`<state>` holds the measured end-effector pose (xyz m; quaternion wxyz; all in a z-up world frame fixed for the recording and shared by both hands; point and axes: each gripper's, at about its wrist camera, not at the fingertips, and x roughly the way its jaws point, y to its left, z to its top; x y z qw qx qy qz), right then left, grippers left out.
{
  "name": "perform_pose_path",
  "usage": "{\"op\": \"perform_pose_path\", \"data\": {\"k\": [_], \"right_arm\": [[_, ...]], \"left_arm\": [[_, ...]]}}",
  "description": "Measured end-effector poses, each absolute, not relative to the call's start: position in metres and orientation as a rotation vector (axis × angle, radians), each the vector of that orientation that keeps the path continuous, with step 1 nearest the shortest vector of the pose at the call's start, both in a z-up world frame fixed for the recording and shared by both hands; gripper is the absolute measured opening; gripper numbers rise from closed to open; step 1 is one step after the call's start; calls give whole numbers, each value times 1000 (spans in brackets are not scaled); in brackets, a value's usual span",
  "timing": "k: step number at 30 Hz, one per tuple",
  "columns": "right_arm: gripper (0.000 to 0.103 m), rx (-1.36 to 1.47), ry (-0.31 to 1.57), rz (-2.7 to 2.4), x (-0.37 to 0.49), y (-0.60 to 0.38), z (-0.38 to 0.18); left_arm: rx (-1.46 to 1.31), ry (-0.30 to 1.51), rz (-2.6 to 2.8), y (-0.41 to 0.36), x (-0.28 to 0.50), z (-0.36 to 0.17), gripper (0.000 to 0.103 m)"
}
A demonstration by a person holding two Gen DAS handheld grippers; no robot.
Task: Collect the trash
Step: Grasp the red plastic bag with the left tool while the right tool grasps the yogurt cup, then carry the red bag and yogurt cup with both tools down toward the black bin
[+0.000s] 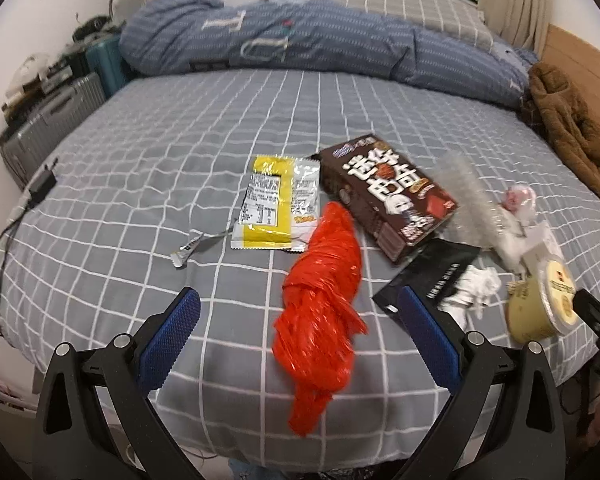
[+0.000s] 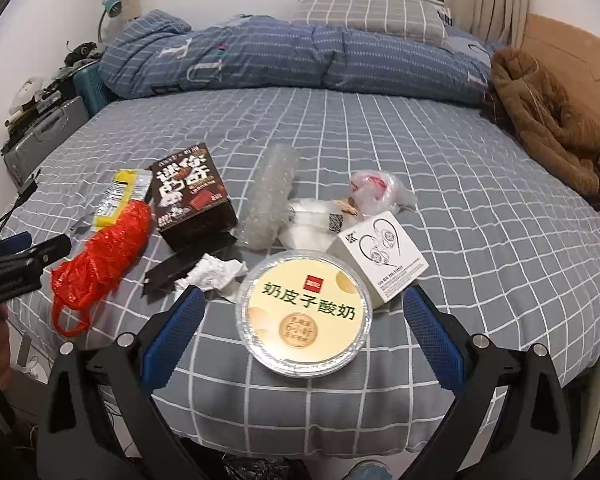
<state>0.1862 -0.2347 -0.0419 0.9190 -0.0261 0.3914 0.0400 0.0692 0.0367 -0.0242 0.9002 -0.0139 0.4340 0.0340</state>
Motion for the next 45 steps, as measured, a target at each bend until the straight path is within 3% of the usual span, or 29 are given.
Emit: {"op": "perform_pose_path", "data": {"k": [8,15,21,23,26,31,45], "right_arm": [[95,-16,894,76,205,-241,-61],[95,-25,946,71,215,-234,-76],[90,-19,976,61,221,-231,-88],[88,-19,982,54,222,-231,-91],[85,-31,978,42,223,-230,-92],[84,-53,968,40,222,-228,-92],[84,-63,852,47,203,-224,-53]], "left_arm": [[-1,954,56,34,102,-50,96],[-1,993,37,30,114,-67,89],[-22,1028,21,28,124,-78,75],[-24,1037,15,28,124,-81,62],[0,1038,5,24,123,-83,52],[-3,1032,-2,24,119,-79,41],[-65,922,-12,19,86,-34,38]]}}
